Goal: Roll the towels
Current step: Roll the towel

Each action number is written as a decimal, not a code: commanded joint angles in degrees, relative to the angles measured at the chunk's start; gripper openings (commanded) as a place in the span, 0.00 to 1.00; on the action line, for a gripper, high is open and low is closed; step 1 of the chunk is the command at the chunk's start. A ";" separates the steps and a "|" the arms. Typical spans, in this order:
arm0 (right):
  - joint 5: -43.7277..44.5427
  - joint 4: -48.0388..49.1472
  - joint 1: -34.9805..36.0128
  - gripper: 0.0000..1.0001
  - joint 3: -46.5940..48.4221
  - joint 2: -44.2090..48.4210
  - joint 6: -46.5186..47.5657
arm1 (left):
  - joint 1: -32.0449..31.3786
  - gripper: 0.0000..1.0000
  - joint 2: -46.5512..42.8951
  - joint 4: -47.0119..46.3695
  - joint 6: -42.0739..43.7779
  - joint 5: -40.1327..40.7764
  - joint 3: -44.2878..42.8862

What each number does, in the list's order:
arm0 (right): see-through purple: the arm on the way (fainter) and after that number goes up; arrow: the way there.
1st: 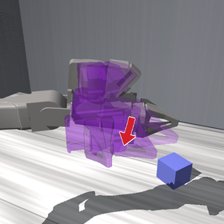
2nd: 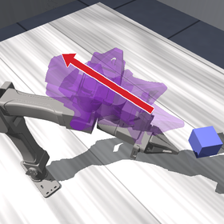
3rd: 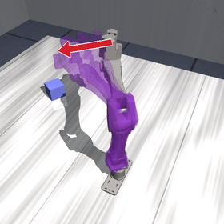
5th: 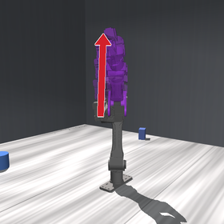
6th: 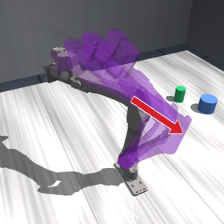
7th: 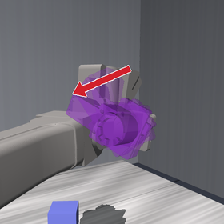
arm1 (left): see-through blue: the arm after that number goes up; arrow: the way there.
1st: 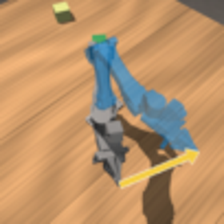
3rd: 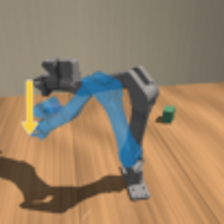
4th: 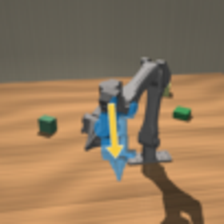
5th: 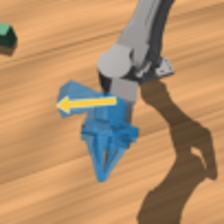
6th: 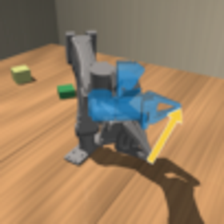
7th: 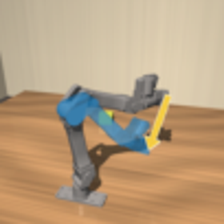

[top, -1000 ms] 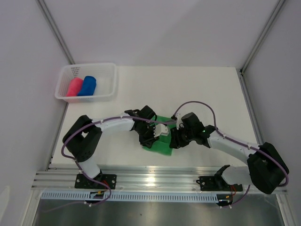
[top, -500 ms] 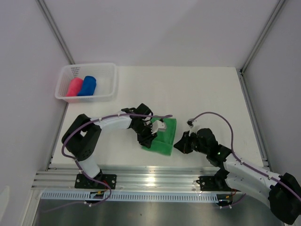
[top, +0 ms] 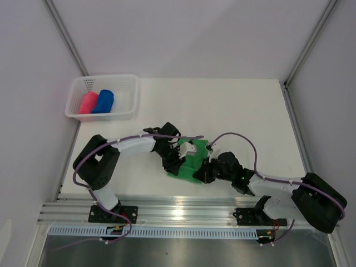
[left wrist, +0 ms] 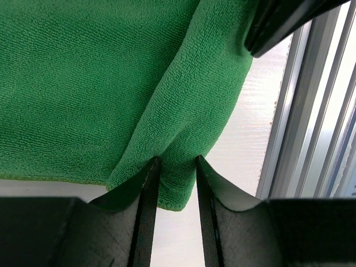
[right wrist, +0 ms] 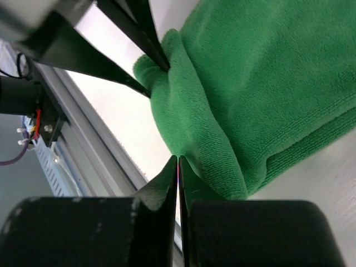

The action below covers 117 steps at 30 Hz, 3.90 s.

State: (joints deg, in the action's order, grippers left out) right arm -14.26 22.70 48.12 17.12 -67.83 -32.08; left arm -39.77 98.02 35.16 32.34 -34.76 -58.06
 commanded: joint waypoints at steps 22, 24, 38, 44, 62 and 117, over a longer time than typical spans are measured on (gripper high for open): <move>4.77 2.96 -2.24 0.05 2.13 -9.77 -5.63 | -5.84 0.60 -15.93 -5.80 10.54 9.88 8.05; 4.51 3.40 -2.41 0.05 2.04 -9.86 -5.81 | -8.03 0.59 -16.02 -7.46 12.04 12.61 9.55; 3.71 3.23 -2.50 0.06 1.33 -8.38 -5.46 | -14.10 0.61 -12.68 -17.48 18.02 24.82 16.31; 3.45 1.56 -2.59 0.06 1.42 -5.82 -3.79 | -14.81 0.55 -9.61 -19.25 18.02 28.78 17.10; -0.16 -3.88 2.24 0.29 1.25 9.37 13.17 | -5.51 0.01 -15.22 -1.70 10.11 6.92 10.17; 21.91 -0.37 21.93 0.52 2.48 -3.09 49.04 | -0.75 0.13 -2.83 16.08 17.41 -3.64 -2.23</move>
State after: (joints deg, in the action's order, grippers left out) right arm 4.38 20.21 69.69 18.61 -70.35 18.65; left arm -41.23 95.02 49.47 47.24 -35.20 -58.74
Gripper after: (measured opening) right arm 0.524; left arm 0.128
